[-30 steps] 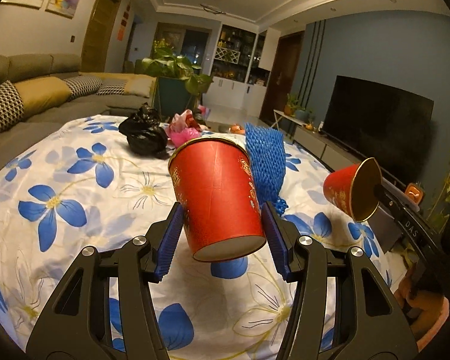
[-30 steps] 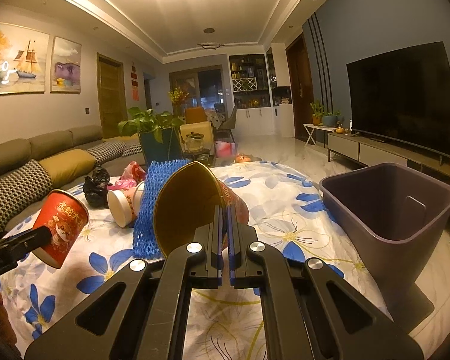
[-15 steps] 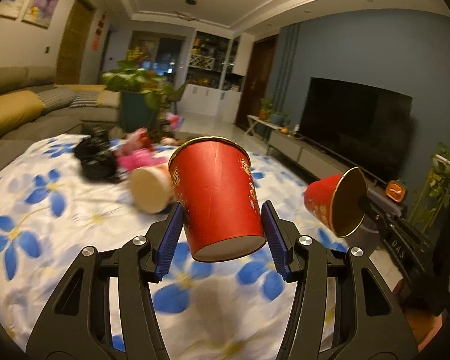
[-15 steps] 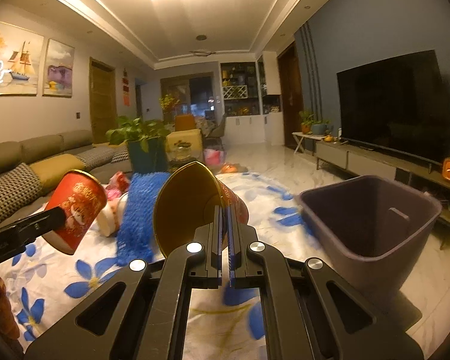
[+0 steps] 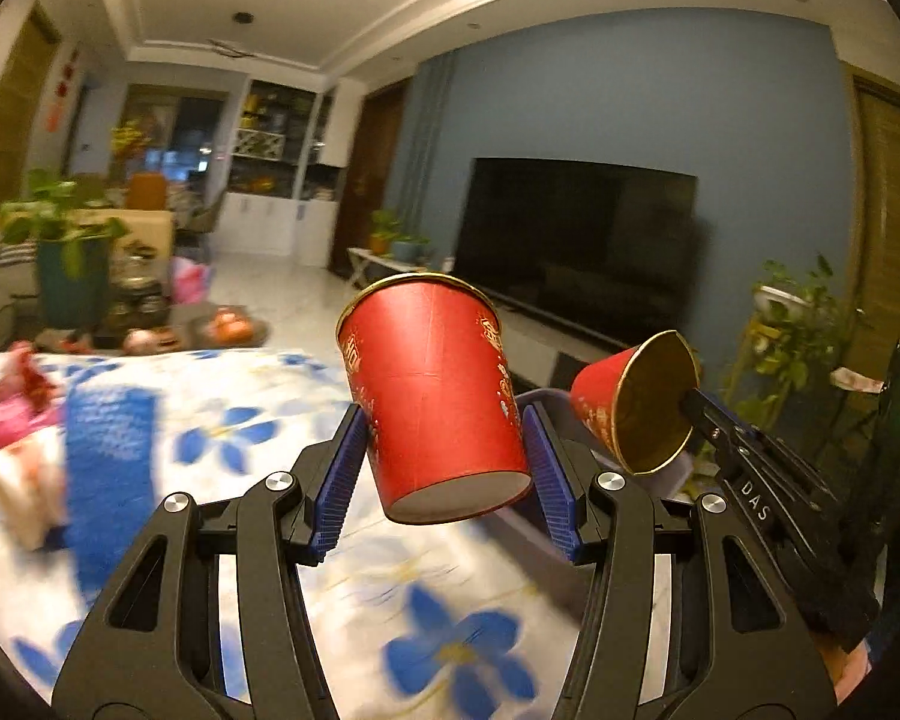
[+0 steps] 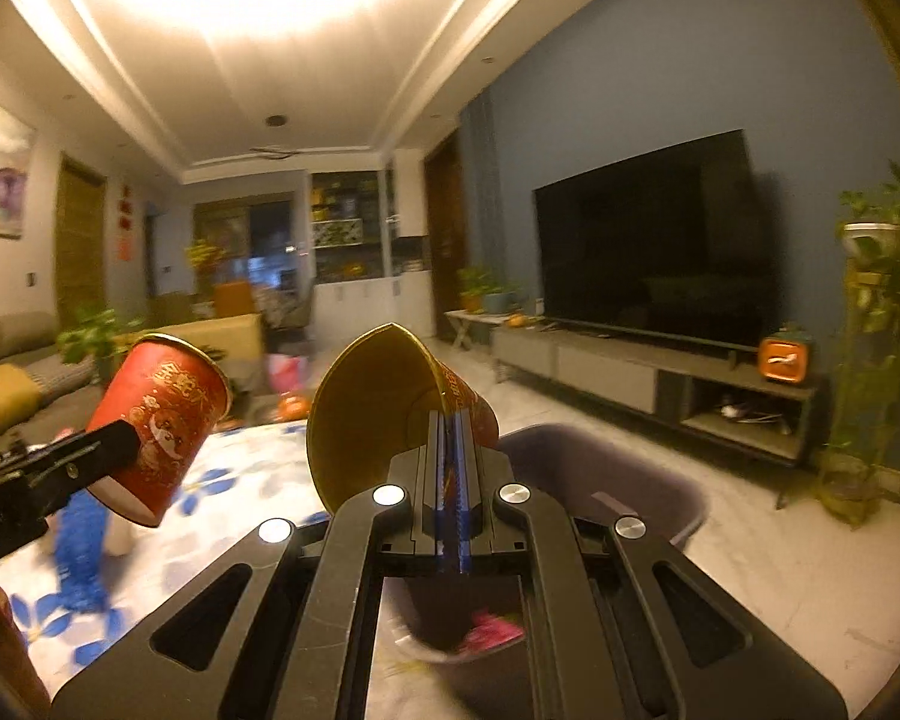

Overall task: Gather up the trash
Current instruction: 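Carry both red cups over the grey bin and open both tools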

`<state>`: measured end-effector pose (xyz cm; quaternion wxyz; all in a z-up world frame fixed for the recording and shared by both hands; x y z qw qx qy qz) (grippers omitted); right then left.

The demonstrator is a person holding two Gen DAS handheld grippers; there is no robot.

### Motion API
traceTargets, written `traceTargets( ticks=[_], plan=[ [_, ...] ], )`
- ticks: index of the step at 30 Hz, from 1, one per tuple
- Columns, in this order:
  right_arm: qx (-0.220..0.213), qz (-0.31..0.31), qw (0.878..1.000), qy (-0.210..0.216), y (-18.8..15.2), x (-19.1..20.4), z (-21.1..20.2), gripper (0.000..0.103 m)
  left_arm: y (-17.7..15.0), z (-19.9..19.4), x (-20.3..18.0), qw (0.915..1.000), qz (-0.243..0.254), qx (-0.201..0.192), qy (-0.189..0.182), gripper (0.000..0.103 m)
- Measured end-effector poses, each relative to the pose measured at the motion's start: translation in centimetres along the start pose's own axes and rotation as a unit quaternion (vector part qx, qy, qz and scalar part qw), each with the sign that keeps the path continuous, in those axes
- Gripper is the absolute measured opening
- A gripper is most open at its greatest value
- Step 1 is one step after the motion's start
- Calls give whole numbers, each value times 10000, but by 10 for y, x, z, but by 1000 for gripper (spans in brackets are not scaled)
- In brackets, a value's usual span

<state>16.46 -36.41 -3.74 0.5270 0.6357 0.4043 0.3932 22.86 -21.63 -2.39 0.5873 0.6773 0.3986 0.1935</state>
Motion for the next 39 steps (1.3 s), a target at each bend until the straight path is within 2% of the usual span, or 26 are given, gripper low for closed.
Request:
traceTargets(
  ticks=[4, 12, 36, 39],
  plan=[
    [-23, 26, 9996, -279, 3, -26, 12, 4, -2, 37, -26, 9994, 83, 72, -314, 53],
    [109, 41, 9986, -522, -8, -54, 36, 4, -12, 83, -40, 9976, 44, 228, -650, 53],
    [439, 105, 9970, -630, -27, -68, 65, 4, -35, 128, -52, 9944, -41, 653, -826, 54],
    [484, 101, 9964, -693, -30, -69, 65, 11, -40, 131, -57, 9931, 3, 744, -908, 55]
  ],
)
Point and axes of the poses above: each gripper's, at about its wrist camera, not at the fingertips, and z roughly the way its jaws point, x to its left, y to its top, the point moved 9 cm from there along z, roughly the way its jaws point
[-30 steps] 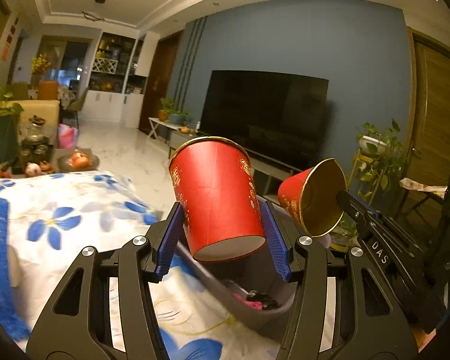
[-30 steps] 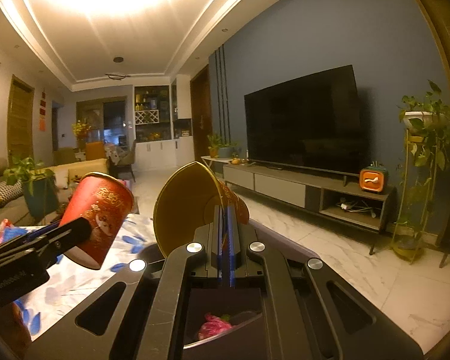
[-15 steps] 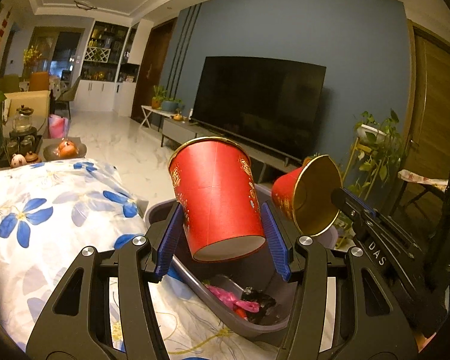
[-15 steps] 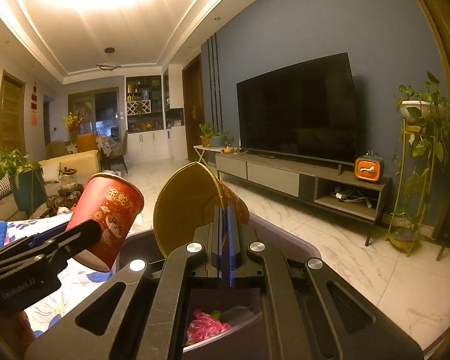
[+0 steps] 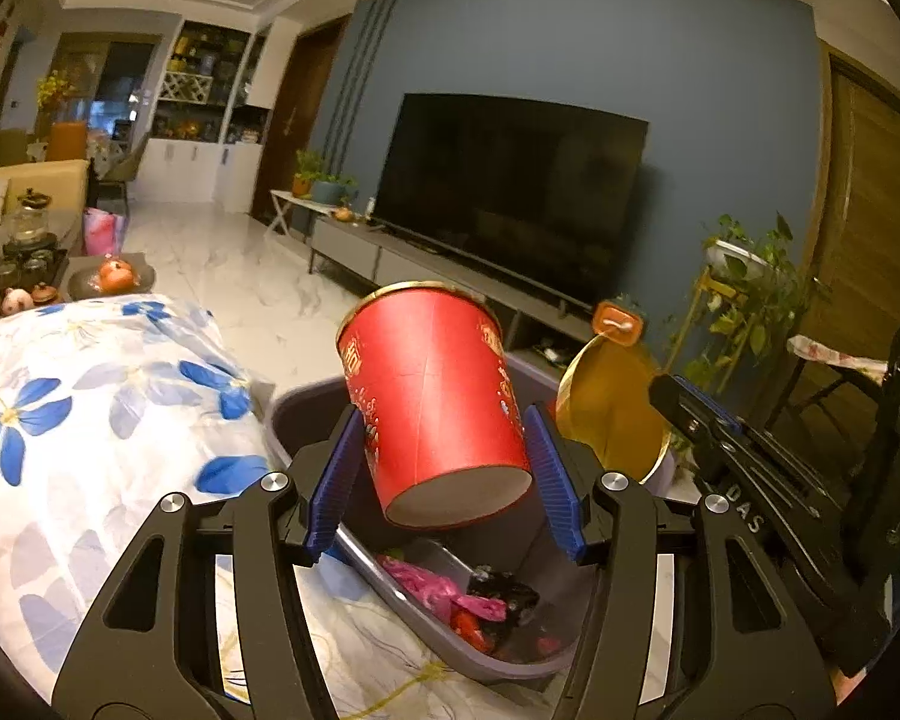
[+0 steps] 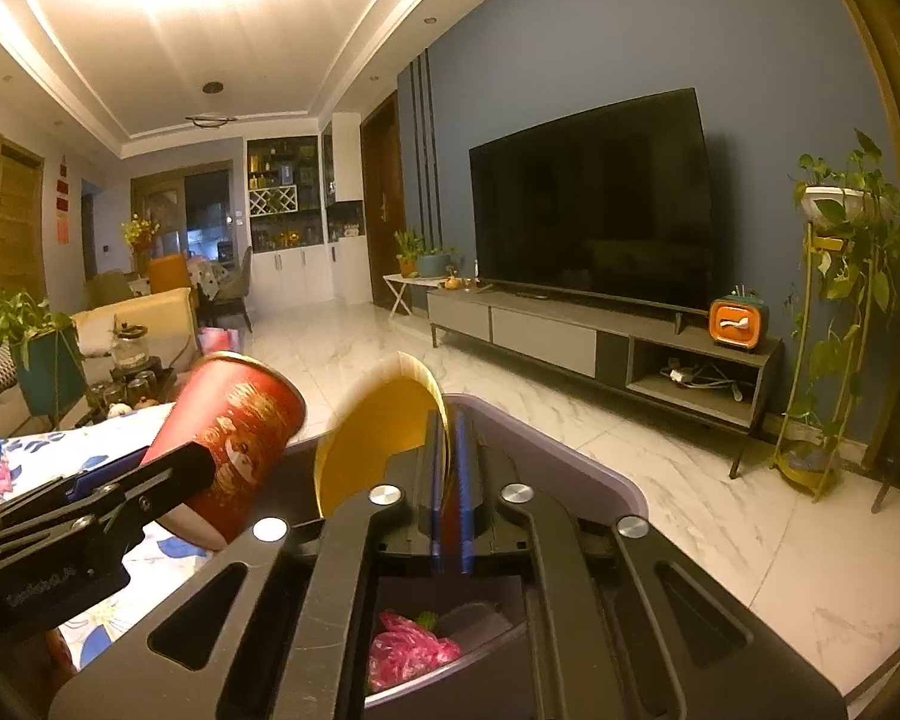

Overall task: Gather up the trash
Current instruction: 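Carry both red cups over the grey bin and open both tools, then move both open tools back to the blue foam net on the sheet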

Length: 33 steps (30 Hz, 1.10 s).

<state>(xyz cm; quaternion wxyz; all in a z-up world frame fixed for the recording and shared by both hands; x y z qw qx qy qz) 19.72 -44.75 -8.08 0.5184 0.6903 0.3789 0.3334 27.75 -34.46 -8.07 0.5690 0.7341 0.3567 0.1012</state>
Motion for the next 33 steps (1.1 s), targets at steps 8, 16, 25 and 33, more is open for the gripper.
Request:
traceTargets(
  ticks=[8, 16, 25, 33],
  plan=[
    [35, 217, 9996, -187, -5, -12, -14, 21, -5, -10, 8, 9993, -46, -27, 384, 81],
    [-39, 127, 9999, -77, -12, 5, -44, 61, -11, -62, 42, 9902, -126, -94, 1387, 88],
    [39, -23, 9995, 328, -20, 47, -75, 70, -25, -142, 91, 9639, -298, -205, 2638, 91],
    [109, -90, 9973, 725, -26, 88, -94, 70, -33, -203, 124, 9390, -390, -272, 3407, 91]
  ],
)
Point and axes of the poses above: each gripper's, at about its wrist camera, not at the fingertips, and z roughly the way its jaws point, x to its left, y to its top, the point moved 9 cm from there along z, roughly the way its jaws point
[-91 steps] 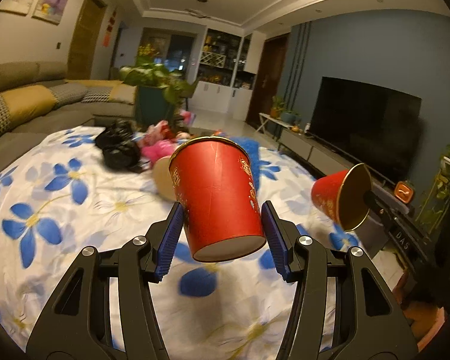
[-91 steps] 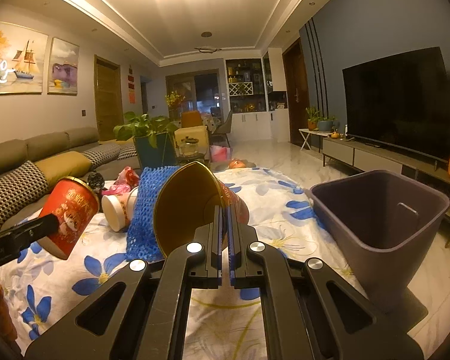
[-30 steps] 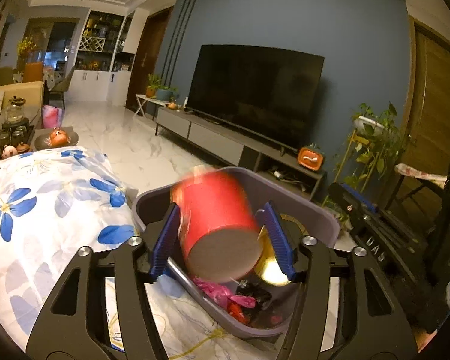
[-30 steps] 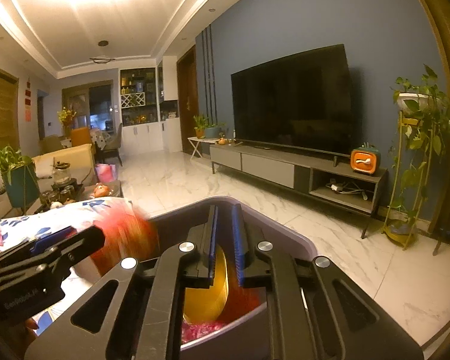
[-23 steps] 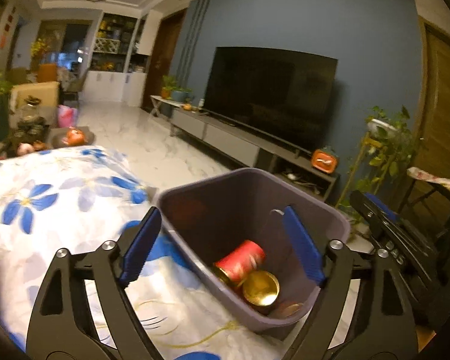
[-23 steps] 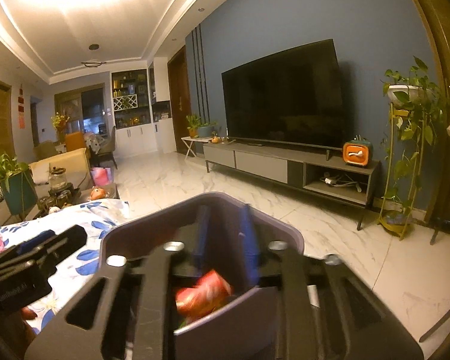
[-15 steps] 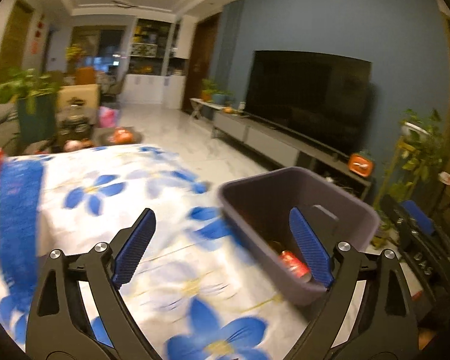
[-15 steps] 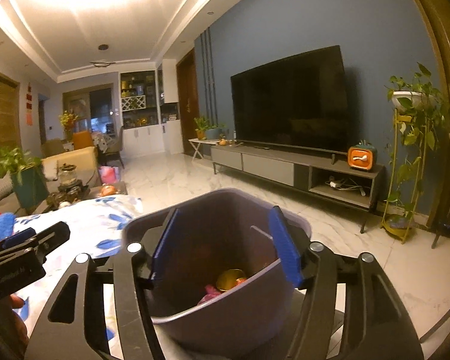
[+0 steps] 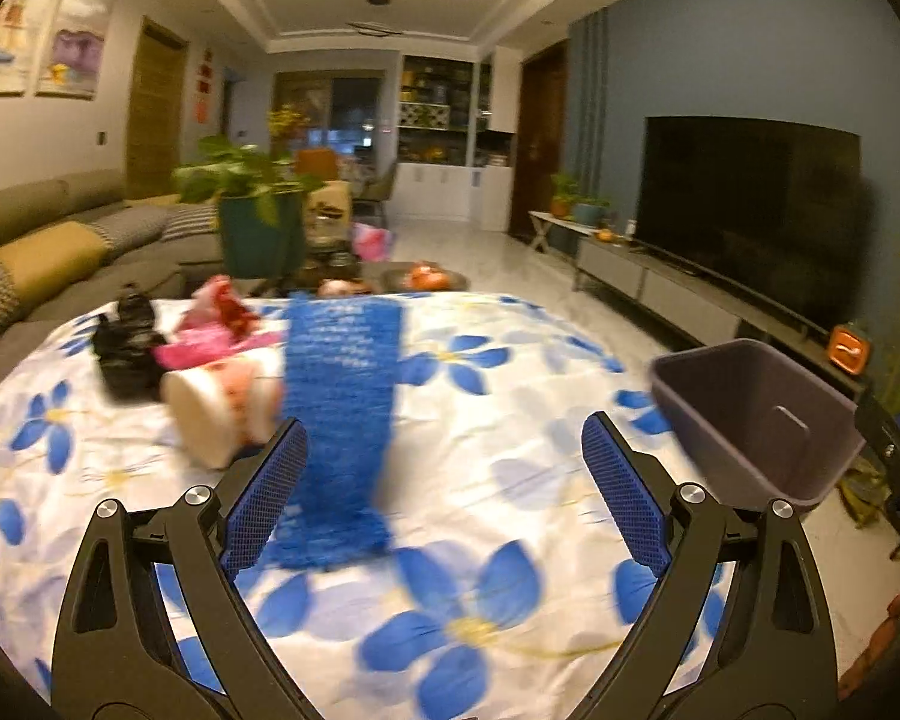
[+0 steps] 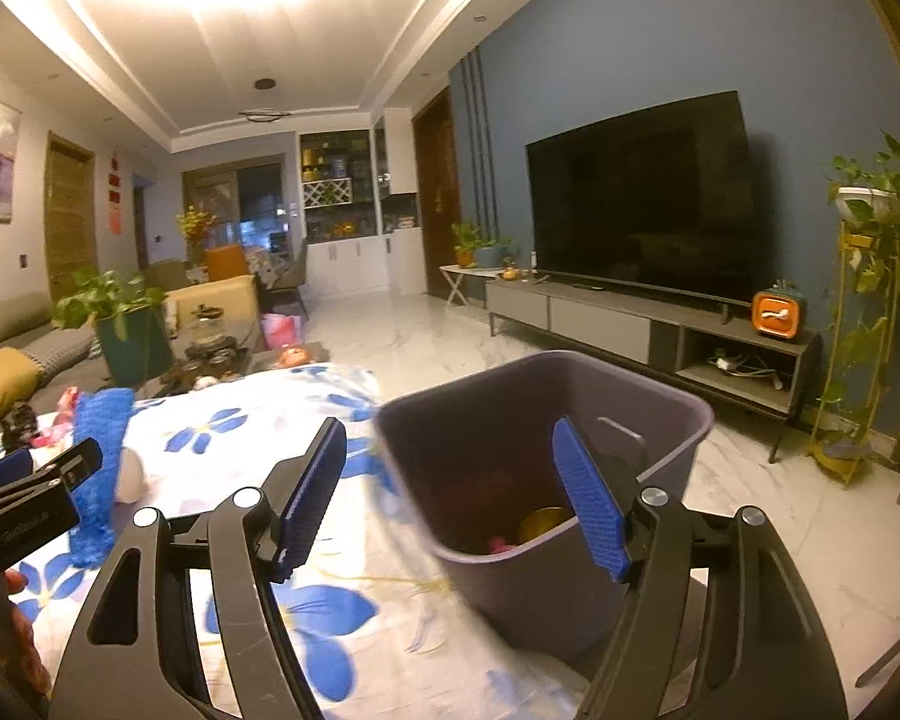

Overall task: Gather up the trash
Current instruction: 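Move both open tools back to the blue foam net on the sheet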

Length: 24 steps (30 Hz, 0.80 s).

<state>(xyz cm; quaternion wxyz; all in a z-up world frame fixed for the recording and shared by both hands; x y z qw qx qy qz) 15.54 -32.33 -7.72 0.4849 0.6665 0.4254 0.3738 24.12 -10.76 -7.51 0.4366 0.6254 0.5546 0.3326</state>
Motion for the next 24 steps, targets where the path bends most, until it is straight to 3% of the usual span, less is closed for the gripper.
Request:
traceTargets(
  ticks=[12, 24],
  plan=[
    [160, -299, 9969, 709, -6, 82, -2, 71, -14, -22, 75, 9981, -321, 72, 515, 91],
    [520, -659, 9838, 1582, -35, 183, 13, 71, -18, -41, 162, 9904, -665, -100, 1207, 91]
  ],
)
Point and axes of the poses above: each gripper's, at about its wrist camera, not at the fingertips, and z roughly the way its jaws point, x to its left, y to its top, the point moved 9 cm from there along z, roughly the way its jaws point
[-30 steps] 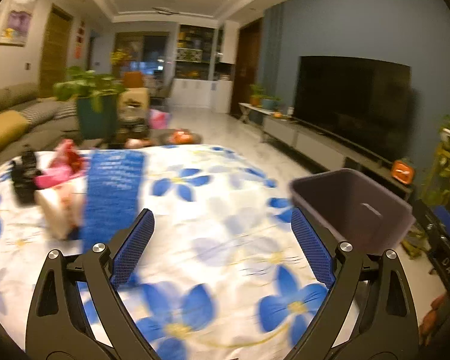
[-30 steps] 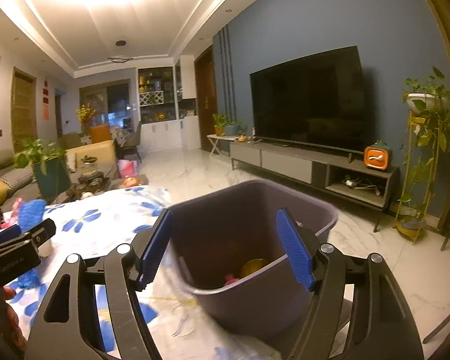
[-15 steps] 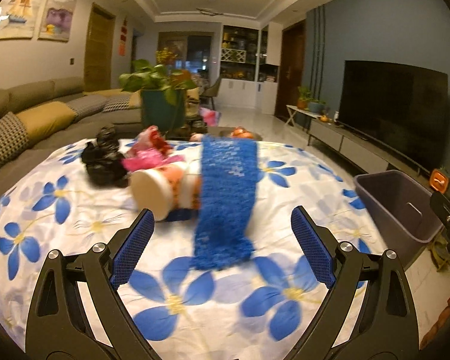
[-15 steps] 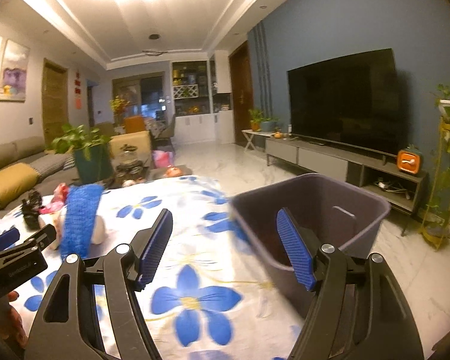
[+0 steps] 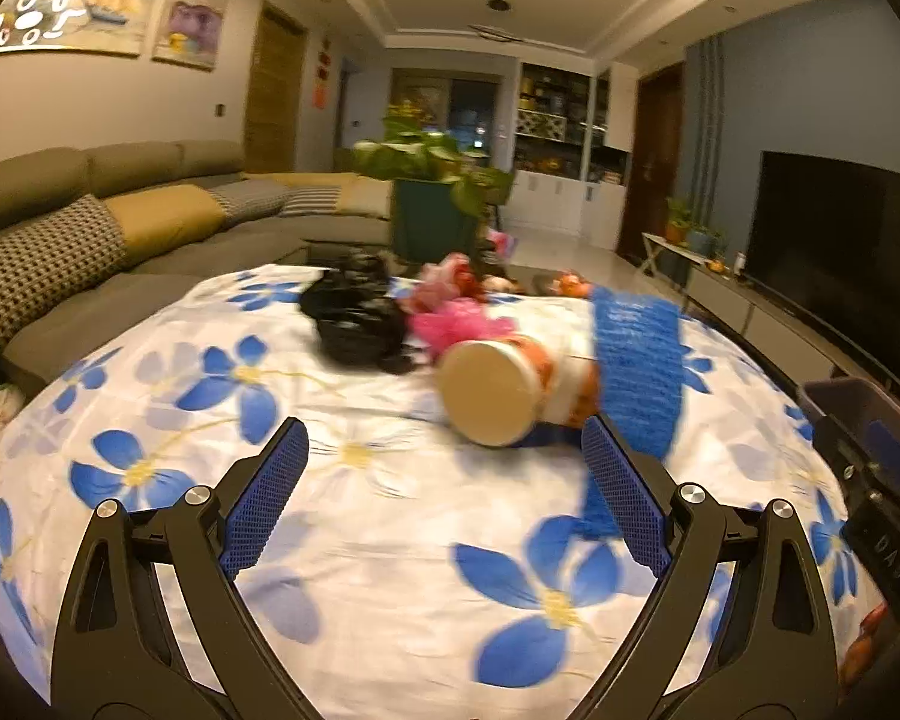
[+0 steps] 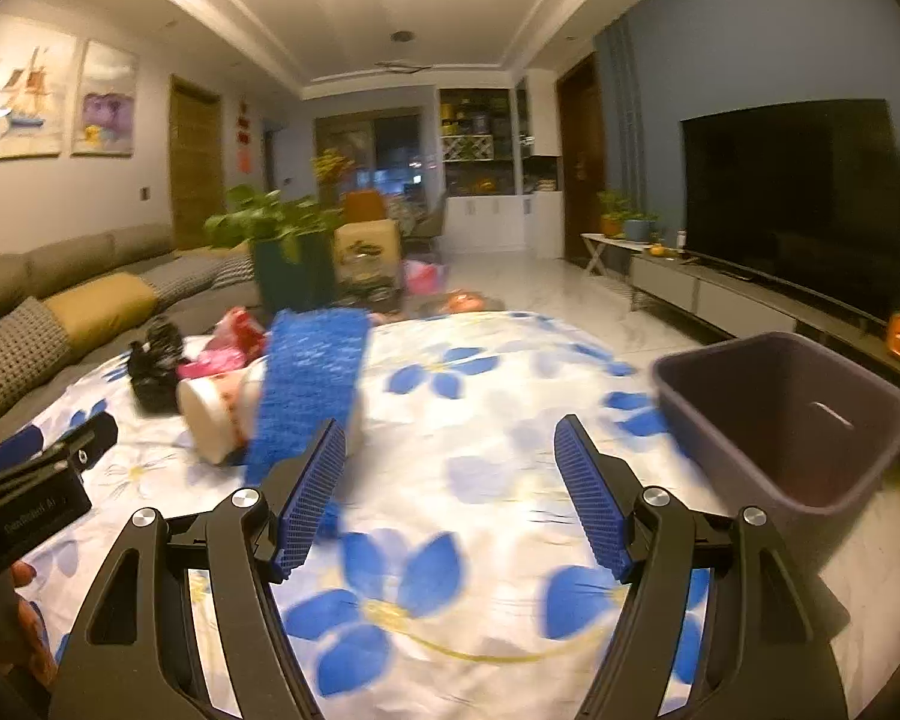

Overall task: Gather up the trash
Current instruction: 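Move both open tools back to the blue foam net on the sheet, then grasp the blue foam net with the right tool while the left tool grasps an orange-printed cup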

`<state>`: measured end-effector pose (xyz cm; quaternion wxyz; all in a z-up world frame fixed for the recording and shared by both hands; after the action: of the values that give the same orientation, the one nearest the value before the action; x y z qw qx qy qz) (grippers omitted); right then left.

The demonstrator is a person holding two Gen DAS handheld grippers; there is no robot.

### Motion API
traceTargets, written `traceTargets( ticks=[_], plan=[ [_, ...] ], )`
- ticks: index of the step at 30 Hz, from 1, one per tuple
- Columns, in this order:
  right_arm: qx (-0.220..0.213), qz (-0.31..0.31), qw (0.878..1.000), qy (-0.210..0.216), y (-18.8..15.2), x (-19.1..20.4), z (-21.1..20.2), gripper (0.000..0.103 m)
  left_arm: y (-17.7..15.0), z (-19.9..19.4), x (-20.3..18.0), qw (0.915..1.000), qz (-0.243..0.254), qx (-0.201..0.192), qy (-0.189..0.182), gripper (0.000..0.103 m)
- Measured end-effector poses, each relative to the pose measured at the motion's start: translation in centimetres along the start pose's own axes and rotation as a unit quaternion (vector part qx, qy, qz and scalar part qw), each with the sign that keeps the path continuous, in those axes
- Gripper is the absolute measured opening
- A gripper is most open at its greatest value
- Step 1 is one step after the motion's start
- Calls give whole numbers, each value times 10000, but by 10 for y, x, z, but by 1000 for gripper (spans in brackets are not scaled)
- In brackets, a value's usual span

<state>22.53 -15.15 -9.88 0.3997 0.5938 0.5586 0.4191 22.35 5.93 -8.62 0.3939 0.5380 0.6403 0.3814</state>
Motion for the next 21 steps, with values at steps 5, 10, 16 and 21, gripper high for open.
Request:
traceTargets(
  ticks=[5, 10, 16, 21],
  plan=[
    [124, -177, 9993, 311, 0, 33, 26, 73, 4, 7, 33, 9995, -195, -5, 246, 91],
    [327, -172, 9978, 554, -1, 53, 48, 87, 9, 13, 53, 9988, -317, -23, 364, 91],
    [679, -161, 9958, 585, -5, 68, 77, 88, 14, 21, 62, 9986, -364, -51, 385, 91],
    [965, -181, 9937, 543, -9, 73, 98, 88, 16, 26, 64, 9986, -341, -72, 387, 91]
  ],
)
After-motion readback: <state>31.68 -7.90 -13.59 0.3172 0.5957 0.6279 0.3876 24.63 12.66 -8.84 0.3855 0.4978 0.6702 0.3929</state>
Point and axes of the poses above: each gripper's, at about its wrist camera, not at the fingertips, and z roughly the way its jaws point, x to its left, y to its top, the point moved 9 cm from there along z, roughly the way its jaws point
